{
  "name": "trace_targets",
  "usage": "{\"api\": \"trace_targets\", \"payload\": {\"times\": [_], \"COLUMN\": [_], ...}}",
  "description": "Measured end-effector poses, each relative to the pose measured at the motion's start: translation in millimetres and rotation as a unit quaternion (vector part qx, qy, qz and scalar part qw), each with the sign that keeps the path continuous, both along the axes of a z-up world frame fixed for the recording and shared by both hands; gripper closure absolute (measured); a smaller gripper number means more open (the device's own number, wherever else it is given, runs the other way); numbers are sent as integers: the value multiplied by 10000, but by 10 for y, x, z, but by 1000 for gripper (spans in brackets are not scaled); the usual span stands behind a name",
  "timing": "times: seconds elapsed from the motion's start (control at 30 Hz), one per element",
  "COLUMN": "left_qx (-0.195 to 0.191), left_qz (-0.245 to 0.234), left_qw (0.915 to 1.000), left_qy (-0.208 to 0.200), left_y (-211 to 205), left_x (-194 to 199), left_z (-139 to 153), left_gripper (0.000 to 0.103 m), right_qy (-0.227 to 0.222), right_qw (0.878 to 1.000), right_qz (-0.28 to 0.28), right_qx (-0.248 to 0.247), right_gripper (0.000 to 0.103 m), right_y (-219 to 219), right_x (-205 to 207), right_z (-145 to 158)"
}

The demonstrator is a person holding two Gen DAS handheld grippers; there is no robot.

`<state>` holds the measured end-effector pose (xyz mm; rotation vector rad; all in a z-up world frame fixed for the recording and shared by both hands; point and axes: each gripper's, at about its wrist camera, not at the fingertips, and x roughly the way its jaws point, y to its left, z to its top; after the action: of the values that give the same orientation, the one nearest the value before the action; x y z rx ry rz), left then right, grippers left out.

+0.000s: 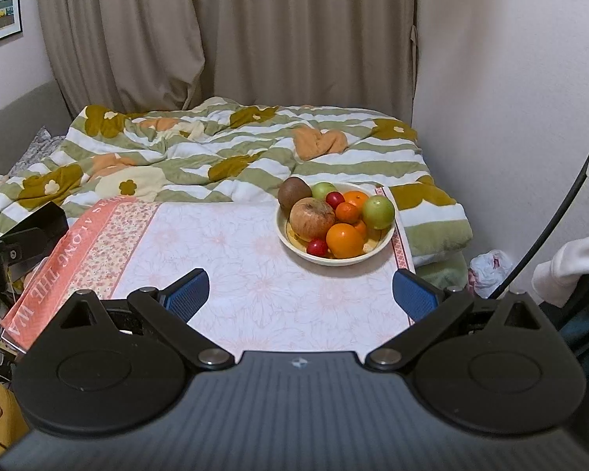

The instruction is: Organize fruits

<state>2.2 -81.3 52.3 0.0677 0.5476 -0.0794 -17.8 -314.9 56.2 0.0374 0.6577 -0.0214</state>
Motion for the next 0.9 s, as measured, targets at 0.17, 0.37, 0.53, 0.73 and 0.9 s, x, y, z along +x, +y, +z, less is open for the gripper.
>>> {"api": "trace_targets", "payload": {"times": [0.17, 0.37, 0.53, 0.73, 0.9], "left_qx": [2, 1, -13, -13, -1], "left_qz": [-16, -10, -18, -21, -26], "left_qw": [10000, 10000, 10000, 10000, 10000], "left_qy": [7, 23, 52, 59, 69], "left_y": [5, 5, 14, 6, 9], "left_x": [8, 41, 87, 110, 131], "left_z": [4, 11, 14, 3, -8], "left_gripper": [0, 0, 0, 0, 0], "right_qy": [27, 86, 122, 170, 202], "right_qw": [10000, 10000, 9999, 9999, 9998], "right_qz": [-3, 26, 15, -17, -45], "right_qx": [1, -21, -22, 4, 21], "right_gripper": [0, 0, 0, 0, 0], "right_y": [25, 75, 97, 108, 104], "right_x": [15, 63, 91, 124, 161], "right_z": [-11, -35, -48, -81, -102]}}
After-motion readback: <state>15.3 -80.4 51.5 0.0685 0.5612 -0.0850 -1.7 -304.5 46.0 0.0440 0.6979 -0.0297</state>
